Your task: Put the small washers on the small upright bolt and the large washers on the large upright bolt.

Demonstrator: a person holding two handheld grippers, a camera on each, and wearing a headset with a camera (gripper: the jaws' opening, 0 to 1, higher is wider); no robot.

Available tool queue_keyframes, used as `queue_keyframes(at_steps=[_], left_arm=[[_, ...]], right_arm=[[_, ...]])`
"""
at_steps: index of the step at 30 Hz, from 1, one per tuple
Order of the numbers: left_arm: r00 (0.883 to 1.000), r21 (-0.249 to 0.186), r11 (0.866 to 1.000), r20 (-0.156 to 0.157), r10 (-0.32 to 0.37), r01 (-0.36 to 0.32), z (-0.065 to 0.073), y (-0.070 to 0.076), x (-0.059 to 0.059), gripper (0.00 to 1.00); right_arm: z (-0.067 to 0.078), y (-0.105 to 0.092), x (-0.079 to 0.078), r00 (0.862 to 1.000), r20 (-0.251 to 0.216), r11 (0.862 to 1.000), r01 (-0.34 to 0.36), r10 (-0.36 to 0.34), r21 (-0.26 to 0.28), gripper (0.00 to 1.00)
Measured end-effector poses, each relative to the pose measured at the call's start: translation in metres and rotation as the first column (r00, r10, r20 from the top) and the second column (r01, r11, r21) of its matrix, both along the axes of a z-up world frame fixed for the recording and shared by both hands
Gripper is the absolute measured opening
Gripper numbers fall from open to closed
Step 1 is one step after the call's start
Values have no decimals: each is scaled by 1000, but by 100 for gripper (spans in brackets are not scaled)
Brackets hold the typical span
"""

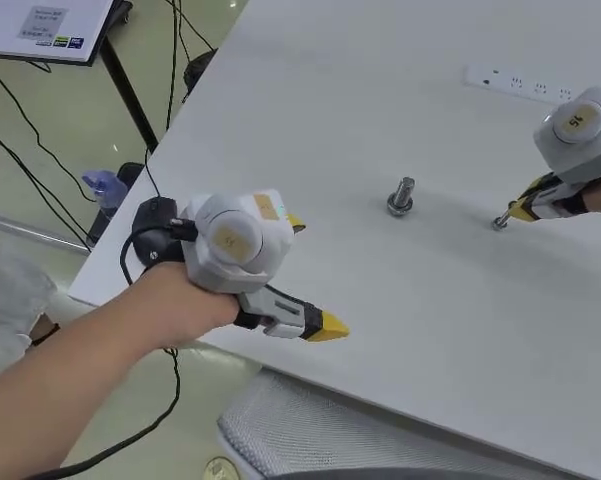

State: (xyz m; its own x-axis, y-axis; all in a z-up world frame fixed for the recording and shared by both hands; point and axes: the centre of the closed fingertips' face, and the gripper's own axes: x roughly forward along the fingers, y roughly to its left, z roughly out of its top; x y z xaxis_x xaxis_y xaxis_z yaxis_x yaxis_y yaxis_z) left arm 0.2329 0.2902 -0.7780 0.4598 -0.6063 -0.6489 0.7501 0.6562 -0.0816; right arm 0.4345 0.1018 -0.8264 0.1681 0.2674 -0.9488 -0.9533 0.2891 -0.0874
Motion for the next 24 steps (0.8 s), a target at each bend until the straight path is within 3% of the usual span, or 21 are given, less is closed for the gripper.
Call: queue_keyframes(at_steps=[24], left_arm=[[1000, -9, 1000, -20, 16, -16, -5, 4, -2, 83]], right_arm=[[-23, 0, -7, 999, -25, 998, -40, 39, -52, 12]])
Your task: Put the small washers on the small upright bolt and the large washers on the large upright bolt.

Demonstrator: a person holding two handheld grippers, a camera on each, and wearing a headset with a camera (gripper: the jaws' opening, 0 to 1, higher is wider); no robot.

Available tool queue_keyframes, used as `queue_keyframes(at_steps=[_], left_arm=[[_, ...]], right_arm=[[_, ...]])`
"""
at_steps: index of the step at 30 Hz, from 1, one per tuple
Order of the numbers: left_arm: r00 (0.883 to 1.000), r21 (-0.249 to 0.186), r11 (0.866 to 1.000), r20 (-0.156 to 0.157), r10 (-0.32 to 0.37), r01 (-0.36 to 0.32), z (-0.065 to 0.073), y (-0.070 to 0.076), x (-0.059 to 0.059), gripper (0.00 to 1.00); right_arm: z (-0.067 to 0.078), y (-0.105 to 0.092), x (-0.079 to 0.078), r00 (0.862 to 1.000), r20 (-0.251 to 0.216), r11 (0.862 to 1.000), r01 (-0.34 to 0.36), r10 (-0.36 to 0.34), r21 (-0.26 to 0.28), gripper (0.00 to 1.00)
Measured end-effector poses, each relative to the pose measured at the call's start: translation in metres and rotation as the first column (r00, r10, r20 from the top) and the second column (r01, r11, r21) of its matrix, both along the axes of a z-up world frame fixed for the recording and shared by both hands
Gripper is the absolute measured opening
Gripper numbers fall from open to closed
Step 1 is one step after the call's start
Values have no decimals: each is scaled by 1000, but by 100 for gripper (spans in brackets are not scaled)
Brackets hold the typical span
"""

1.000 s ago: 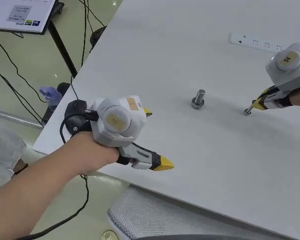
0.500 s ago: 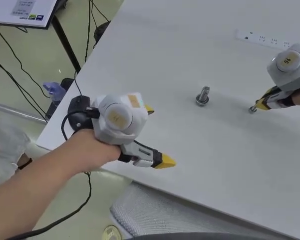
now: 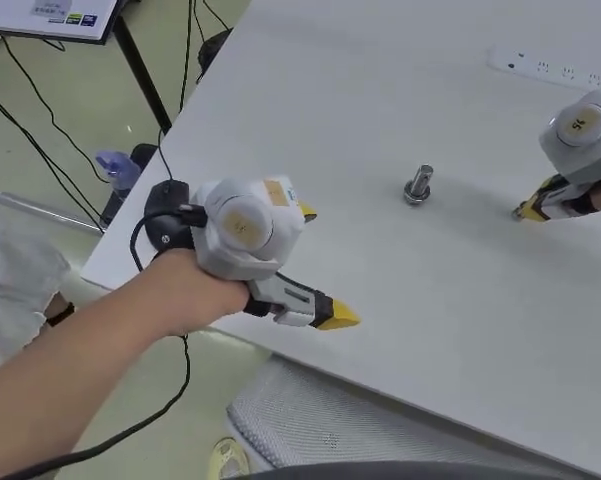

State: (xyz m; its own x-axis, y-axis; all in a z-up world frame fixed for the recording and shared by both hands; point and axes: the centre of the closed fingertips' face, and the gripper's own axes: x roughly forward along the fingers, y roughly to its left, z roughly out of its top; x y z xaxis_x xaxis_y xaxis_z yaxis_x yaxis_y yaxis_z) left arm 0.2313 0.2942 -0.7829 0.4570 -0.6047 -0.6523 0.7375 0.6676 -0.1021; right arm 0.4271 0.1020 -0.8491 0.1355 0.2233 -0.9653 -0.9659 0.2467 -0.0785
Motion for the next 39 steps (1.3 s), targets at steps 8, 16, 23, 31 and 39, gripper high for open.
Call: queue_keyframes(at_steps=[8, 16, 23, 31, 39], left_arm=[[1000, 1, 1000, -7, 4, -4, -1, 1, -2, 82], [1000, -3, 1000, -8, 4, -4, 0, -1, -3, 81], [1000, -5, 1000, -10, 6, -6, 2, -2, -5, 81], [1000, -4, 1000, -10, 6, -6, 1, -2, -7, 80], [1000, -9, 1000, -2, 10, -10, 4, -2, -6, 80]], right_arm=[[-5, -2, -2, 1000, -8, 1000, -6, 6, -14, 12], [-6, -1, -1, 1000, -8, 1000, -12, 12, -11, 13], [-10, -3, 3, 1000, -18, 1000, -6, 6, -13, 13], [-12, -3, 6, 1000, -16, 1000, 7, -7, -12, 18], [-7, 0, 11, 1000, -2, 1000, 16, -16, 14, 18]])
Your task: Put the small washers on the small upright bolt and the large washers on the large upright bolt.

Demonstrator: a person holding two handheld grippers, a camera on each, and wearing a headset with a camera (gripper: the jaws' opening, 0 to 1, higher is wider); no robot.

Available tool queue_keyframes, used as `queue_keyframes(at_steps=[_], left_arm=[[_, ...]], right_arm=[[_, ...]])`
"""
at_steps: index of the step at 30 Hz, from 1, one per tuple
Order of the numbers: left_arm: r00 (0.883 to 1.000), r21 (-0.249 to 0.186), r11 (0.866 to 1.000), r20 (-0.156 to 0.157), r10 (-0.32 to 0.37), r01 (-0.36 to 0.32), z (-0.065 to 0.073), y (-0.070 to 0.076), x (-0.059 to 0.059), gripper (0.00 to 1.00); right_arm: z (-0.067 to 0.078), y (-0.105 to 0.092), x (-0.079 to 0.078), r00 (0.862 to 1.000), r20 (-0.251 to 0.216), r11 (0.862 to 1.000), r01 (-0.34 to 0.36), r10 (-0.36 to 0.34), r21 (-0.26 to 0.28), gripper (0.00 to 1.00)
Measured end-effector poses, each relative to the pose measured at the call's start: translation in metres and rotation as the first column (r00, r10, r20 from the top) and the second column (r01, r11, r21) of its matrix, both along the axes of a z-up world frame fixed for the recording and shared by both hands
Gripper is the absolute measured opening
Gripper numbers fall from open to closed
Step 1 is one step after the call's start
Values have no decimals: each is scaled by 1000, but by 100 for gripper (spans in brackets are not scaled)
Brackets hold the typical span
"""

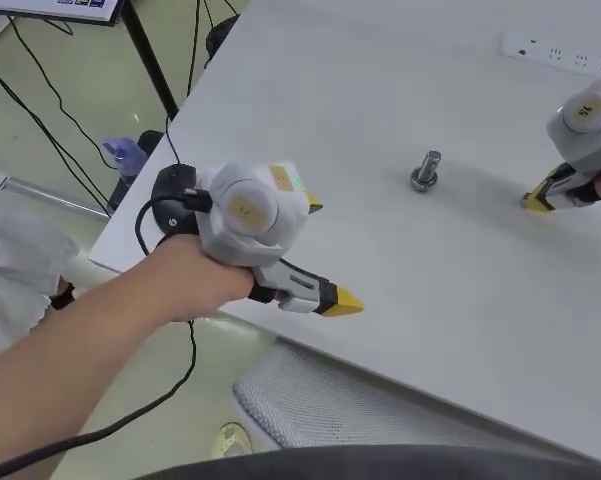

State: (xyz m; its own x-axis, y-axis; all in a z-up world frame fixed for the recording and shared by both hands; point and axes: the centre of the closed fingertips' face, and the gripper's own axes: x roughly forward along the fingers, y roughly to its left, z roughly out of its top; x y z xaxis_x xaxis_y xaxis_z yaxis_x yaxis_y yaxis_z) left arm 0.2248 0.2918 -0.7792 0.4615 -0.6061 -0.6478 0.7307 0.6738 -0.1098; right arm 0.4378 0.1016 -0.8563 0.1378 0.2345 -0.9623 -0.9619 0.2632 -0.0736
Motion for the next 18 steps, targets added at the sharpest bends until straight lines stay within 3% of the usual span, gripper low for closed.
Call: queue_keyframes(at_steps=[4, 12, 18], left_arm=[[1000, -1, 1000, 9, 5, -5, 3, 0, 1, 81], [1000, -9, 1000, 20, 6, -6, 9, -4, -1, 81], [1000, -30, 999, 19, 25, -24, 11, -6, -1, 83]], right_arm=[[11, 4, 4, 999, 34, 999, 2, -3, 38, 20], [41, 13, -5, 996, 86, 990, 1, -13, 139, 24], [63, 13, -13, 992, 112, 961, 31, -64, 275, 33]])
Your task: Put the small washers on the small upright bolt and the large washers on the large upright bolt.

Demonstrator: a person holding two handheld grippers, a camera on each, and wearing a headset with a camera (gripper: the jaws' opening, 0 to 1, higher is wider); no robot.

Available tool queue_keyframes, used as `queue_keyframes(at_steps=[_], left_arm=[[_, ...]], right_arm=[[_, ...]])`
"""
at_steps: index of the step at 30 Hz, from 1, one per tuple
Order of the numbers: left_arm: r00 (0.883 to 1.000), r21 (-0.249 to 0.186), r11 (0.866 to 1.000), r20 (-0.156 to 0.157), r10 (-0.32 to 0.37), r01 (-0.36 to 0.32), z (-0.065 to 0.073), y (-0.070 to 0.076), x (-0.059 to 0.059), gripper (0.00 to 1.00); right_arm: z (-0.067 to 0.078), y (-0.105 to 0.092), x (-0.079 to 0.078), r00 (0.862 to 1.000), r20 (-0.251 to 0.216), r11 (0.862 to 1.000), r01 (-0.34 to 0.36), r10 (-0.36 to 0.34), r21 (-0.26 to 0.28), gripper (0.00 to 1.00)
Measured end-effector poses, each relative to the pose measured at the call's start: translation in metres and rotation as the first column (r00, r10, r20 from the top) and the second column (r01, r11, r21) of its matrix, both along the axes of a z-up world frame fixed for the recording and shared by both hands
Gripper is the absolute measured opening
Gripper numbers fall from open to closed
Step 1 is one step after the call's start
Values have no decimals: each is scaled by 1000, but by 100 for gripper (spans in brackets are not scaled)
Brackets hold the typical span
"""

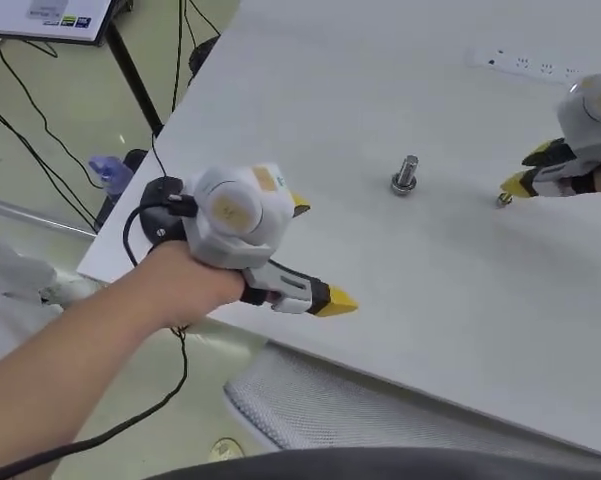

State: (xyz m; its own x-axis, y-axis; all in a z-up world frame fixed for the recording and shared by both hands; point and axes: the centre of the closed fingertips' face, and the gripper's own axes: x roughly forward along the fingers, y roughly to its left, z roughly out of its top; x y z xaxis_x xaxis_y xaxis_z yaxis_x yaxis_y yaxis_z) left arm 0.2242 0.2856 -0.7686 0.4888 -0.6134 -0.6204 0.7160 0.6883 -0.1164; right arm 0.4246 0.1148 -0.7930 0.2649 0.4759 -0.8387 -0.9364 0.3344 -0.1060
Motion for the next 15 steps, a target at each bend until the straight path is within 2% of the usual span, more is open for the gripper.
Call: queue_keyframes(at_steps=[2, 3, 5, 6, 8, 10, 12, 15], left_arm=[[1000, -1, 1000, 3, 5, -5, 1, 0, 0, 83], [1000, -4, 1000, 1, 5, -5, 1, 0, 0, 84], [1000, -4, 1000, 1, 6, -6, 2, -1, 0, 84], [1000, -3, 1000, 5, 4, -4, 4, -2, 1, 84], [1000, -7, 1000, 12, 3, -3, 6, -3, 2, 84], [1000, -5, 1000, 9, 1, -1, 5, -3, 2, 84], [1000, -10, 1000, 9, 3, -3, 6, -4, 3, 84], [1000, -32, 999, 9, 19, -19, 10, -5, 6, 84]], right_arm=[[7, -4, -4, 1000, 10, 1000, 10, -10, 17, 35], [11, -4, -2, 1000, 13, 998, 13, -13, 57, 35], [18, -4, -7, 1000, 8, 995, 23, -24, 98, 36], [22, -6, -11, 1000, 14, 994, 21, -23, 106, 36], [27, -10, -9, 999, 38, 990, 14, -20, 141, 37], [41, -9, -15, 997, 35, 975, 53, -62, 215, 39], [55, -11, -20, 994, 60, 960, 73, -93, 269, 43], [72, -14, -32, 989, 63, 935, 105, -134, 338, 50]])
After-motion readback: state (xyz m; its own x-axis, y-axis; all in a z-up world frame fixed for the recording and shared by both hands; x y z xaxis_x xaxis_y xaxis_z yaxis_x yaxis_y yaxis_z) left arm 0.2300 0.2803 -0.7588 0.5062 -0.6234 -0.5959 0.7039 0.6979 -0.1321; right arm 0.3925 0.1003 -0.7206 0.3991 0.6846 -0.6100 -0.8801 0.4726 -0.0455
